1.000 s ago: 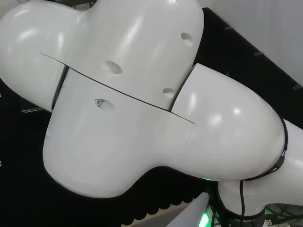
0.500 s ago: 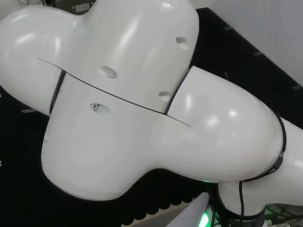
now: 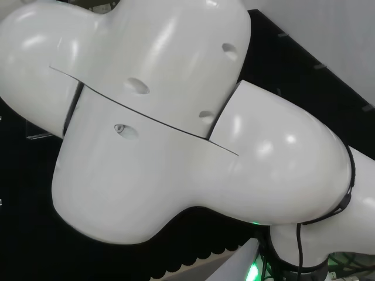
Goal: Pour all the NaCl from the weighing funnel into the round-bottom flask.
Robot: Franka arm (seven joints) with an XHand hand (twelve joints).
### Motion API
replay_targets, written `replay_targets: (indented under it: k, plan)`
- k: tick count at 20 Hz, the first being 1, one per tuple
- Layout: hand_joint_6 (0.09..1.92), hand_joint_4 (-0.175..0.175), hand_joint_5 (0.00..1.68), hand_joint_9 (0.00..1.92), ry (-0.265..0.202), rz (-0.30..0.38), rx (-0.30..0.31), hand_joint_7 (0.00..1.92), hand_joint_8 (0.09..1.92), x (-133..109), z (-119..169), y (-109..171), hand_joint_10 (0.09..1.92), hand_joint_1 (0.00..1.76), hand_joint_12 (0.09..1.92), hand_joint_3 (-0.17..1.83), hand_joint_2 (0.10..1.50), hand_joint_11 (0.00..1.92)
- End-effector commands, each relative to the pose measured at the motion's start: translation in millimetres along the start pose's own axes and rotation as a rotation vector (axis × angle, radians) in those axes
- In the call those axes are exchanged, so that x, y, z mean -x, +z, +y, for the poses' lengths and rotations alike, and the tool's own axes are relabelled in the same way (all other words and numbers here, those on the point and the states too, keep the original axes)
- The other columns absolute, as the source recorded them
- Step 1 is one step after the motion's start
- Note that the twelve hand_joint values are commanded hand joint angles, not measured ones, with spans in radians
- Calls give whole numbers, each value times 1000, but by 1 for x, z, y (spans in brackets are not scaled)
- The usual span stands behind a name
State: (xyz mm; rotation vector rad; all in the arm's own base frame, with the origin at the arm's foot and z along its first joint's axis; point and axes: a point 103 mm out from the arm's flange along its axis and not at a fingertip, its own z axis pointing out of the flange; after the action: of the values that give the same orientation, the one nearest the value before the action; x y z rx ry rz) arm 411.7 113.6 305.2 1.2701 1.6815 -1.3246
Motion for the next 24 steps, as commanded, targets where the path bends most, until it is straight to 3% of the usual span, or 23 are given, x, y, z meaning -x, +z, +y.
replay_targets:
  k: [1,10,13,15,19,24]
  plan:
    - [927,175,1187,1183,1,81,20,974,630,1,0,4,326,1111,1063,867,588,805]
    - [928,175,1186,1184,-11,165,34,973,631,5,4,18,324,1111,1062,866,589,807]
    - [929,175,1185,1184,-14,236,49,973,630,7,6,29,323,1111,1061,866,590,808]
    - [929,175,1185,1185,-13,240,54,973,630,9,6,36,323,1111,1061,865,590,808]
    - [929,175,1185,1185,-3,224,3,972,630,9,11,39,322,1110,1060,865,591,809]
    - [930,175,1184,1186,-10,317,45,972,630,7,8,33,321,1110,1060,864,591,809]
